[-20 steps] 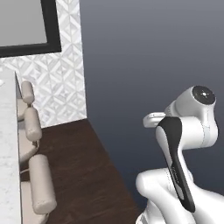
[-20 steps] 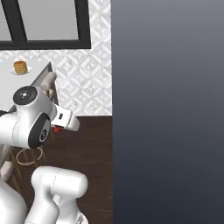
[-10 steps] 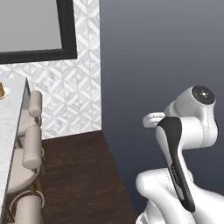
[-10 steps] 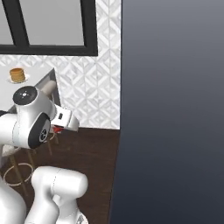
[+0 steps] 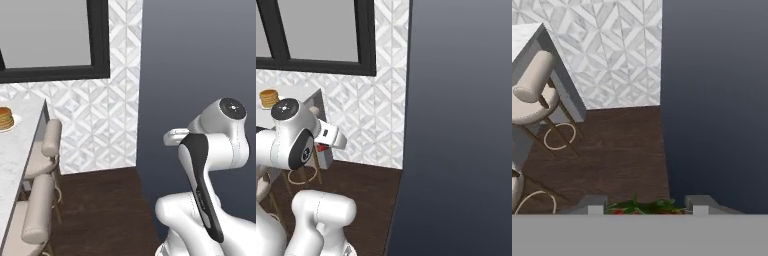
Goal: Take the strawberry from the fridge and place it on top of the pancake, located on the dining counter.
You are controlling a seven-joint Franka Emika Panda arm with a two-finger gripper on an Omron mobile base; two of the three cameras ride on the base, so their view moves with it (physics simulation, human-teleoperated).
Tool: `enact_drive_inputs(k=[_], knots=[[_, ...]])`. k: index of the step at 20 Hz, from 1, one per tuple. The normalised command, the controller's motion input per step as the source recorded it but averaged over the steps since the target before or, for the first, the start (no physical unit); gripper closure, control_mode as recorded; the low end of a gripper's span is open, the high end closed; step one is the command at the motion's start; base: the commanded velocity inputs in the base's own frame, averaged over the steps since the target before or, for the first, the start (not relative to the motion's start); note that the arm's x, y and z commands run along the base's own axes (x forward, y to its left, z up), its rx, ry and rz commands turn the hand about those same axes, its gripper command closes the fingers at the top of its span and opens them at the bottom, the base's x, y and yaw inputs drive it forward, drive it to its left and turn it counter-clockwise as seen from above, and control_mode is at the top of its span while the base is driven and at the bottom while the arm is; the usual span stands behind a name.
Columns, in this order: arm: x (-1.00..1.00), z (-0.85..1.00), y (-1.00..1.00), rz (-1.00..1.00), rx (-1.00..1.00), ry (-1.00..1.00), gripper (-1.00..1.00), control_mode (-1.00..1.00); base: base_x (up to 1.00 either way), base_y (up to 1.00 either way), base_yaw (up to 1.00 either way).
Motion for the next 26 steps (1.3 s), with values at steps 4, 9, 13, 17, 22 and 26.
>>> enact_drive_inputs(k=[4,9,13,17,22,26], knots=[[0.0,0.0,0.0,0.0,0.0,0.0,1.0,1.0,1.0,-0.06,0.29],[0.0,0.0,0.0,0.0,0.0,0.0,1.0,1.0,1.0,-0.13,0.31],[0.0,0.0,0.0,0.0,0.0,0.0,1.0,1.0,0.96,-0.13,0.34],[0.0,0.0,0.0,0.0,0.0,0.0,1.0,1.0,0.84,-0.02,0.41],[0.0,0.0,0.0,0.0,0.0,0.0,1.0,1.0,0.75,-0.01,0.43],[0.0,0.0,0.0,0.0,0.0,0.0,1.0,1.0,0.43,0.02,0.52]])
